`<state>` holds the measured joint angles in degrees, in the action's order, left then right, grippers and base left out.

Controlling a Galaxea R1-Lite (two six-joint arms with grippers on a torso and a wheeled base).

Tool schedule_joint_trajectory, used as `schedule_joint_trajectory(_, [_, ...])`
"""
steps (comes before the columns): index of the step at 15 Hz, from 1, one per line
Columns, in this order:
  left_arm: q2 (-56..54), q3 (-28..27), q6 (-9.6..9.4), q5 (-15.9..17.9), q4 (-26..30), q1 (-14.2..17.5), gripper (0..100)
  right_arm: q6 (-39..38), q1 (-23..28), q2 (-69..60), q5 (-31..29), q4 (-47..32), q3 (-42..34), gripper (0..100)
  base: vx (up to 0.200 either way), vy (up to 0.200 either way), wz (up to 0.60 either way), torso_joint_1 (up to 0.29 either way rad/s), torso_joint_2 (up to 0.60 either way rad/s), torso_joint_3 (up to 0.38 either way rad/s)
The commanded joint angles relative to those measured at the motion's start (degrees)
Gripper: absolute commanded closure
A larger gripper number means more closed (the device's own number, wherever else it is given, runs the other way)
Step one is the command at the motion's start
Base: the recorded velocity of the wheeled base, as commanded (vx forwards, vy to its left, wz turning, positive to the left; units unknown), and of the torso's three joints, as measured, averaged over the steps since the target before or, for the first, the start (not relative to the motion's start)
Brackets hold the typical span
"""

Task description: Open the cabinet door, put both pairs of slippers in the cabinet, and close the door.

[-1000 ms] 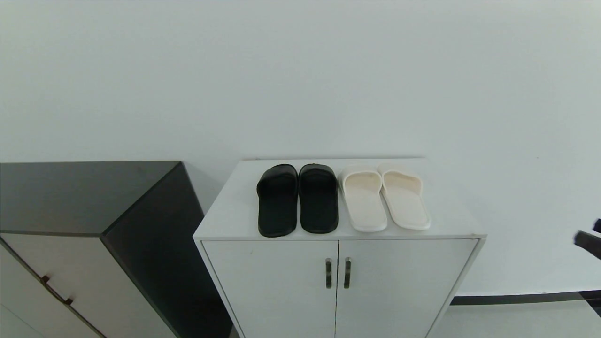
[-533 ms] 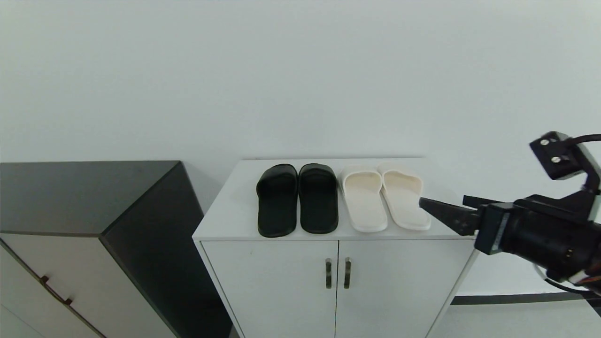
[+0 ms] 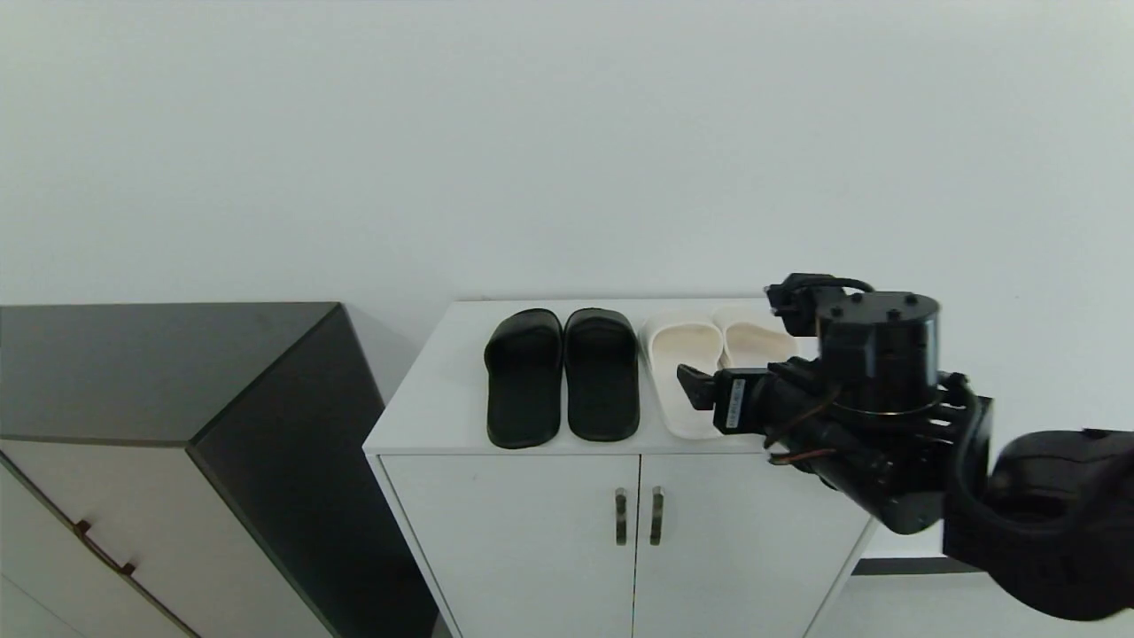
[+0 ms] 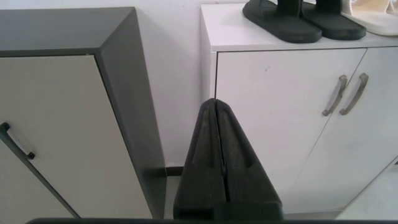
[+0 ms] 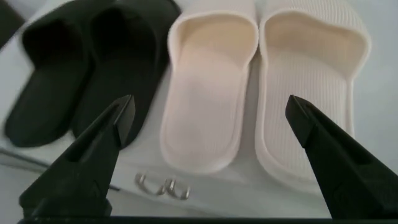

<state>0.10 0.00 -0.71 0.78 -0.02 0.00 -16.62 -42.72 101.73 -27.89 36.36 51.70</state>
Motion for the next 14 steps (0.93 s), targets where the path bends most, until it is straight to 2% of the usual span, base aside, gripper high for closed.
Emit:
schedule_joint_trajectory(1, [0.0,0.0,0.00,0.0,0.0,0.0,100,0.7,2.5,10.3,-3.4,-0.1,7.3,0,0.000,0.000,0.00,0.000,0.00,0.000])
schedule_joint_trajectory(7, [0.0,0.0,0.00,0.0,0.0,0.0,100,2.1,8.5,16.9,-3.7,-1.1,16.3,0,0.000,0.000,0.00,0.000,0.00,0.000])
schedule_joint_trajectory(14, [0.0,0.0,0.00,0.0,0.0,0.0,100,5.4,8.9,20.6,-3.6,-3.3,24.0,0,0.000,0.000,0.00,0.000,0.00,0.000])
